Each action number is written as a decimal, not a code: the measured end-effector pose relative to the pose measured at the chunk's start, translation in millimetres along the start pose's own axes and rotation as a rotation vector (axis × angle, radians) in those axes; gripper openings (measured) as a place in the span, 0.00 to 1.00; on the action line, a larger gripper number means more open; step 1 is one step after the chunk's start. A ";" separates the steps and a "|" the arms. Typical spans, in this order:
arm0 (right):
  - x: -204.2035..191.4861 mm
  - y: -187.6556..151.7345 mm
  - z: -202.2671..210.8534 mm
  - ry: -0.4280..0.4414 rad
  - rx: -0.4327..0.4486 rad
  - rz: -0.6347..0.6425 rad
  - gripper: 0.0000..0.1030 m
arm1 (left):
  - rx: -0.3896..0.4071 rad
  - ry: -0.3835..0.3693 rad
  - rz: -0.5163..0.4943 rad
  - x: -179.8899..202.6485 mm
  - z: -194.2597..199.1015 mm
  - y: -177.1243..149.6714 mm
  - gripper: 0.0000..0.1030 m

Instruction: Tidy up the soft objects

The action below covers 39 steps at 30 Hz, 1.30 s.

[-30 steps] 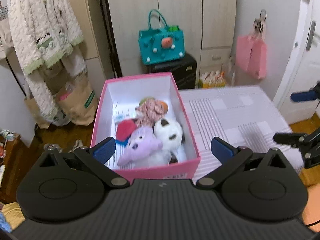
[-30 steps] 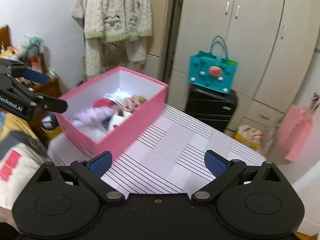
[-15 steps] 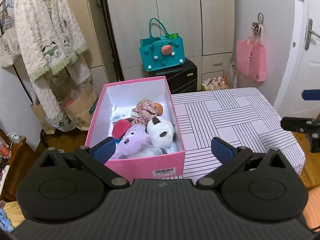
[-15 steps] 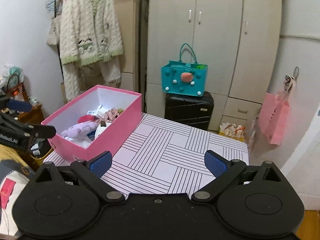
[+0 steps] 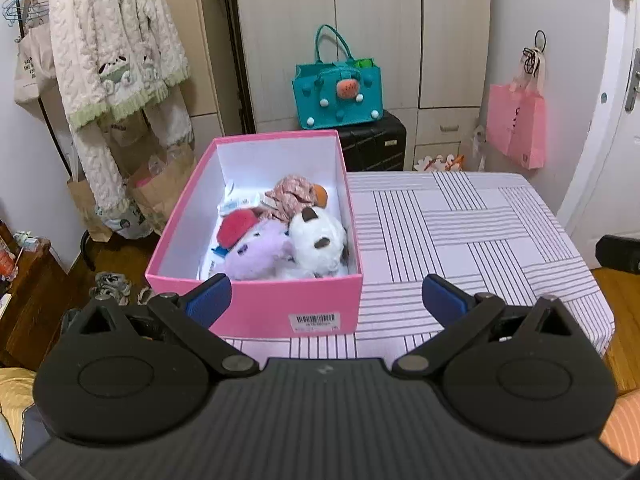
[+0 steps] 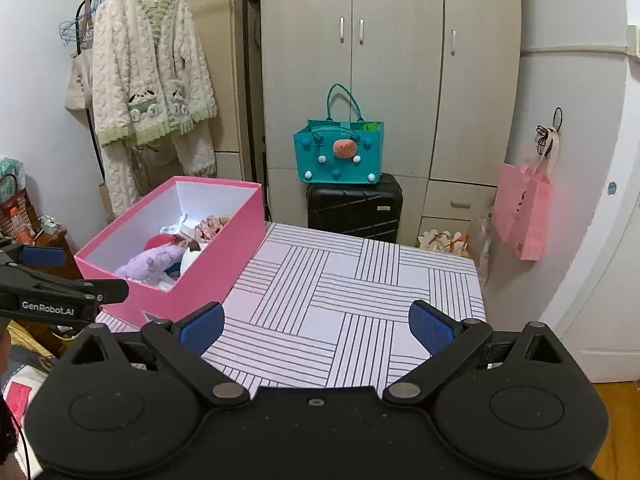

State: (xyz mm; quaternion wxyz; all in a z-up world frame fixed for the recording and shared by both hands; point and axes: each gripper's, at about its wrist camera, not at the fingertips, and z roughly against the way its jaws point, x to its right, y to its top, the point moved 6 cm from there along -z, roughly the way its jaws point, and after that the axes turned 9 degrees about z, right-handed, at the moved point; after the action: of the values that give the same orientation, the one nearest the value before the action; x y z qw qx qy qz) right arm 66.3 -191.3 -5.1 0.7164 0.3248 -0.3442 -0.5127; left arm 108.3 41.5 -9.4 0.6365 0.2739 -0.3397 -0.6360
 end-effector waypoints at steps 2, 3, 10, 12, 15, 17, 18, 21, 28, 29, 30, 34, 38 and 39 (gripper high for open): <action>-1.1 -3.5 -0.3 -0.012 -0.004 0.015 0.97 | -0.009 0.000 -0.001 2.2 -1.0 -4.6 1.00; -3.0 -5.1 -0.1 -0.026 -0.005 0.029 0.97 | -0.011 0.001 0.001 3.1 -1.4 -6.4 1.00; -3.6 -10.9 5.7 -0.073 0.002 0.038 0.97 | -0.010 0.012 -0.004 8.7 -2.2 -15.3 1.00; -1.9 -12.2 8.3 -0.102 0.008 0.039 0.97 | -0.004 0.011 0.003 9.3 -1.0 -17.2 1.00; 0.6 -13.3 11.9 -0.131 0.018 0.039 0.97 | 0.007 0.008 0.007 10.5 2.1 -19.4 1.00; 2.6 -15.0 13.4 -0.138 0.021 0.030 0.97 | 0.014 0.004 0.006 12.3 4.5 -21.1 1.00; 3.6 -15.7 14.2 -0.140 0.025 0.026 0.97 | 0.017 0.002 0.004 12.8 5.2 -21.5 1.00; 4.7 -17.3 15.0 -0.151 0.037 0.016 0.97 | 0.033 -0.007 -0.008 14.8 7.4 -21.9 1.00; -3.3 -22.9 17.7 -0.164 0.064 0.020 0.97 | 0.083 -0.004 -0.031 18.6 8.0 -24.0 1.00; -3.9 -23.2 18.1 -0.164 0.067 0.020 0.97 | 0.085 -0.008 -0.031 19.1 7.9 -25.1 1.00; -4.4 -23.3 18.7 -0.164 0.072 0.019 0.97 | 0.085 -0.014 -0.030 19.5 7.6 -26.0 1.00; -3.7 -24.1 21.5 -0.180 0.089 0.016 0.97 | 0.090 -0.029 -0.019 19.0 7.4 -28.0 1.00; 1.5 -23.3 22.1 -0.194 0.099 -0.006 0.98 | 0.098 -0.032 -0.012 19.6 8.0 -29.7 1.00; 2.7 -23.5 21.6 -0.190 0.096 -0.013 0.98 | 0.100 -0.031 -0.010 19.7 8.2 -29.8 1.00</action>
State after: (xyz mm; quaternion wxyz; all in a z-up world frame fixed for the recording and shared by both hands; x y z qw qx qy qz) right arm 37.1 -202.5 -12.0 0.6607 0.3109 -0.4327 -0.5288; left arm 82.6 21.3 -26.0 0.6133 0.2972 -0.3795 -0.6257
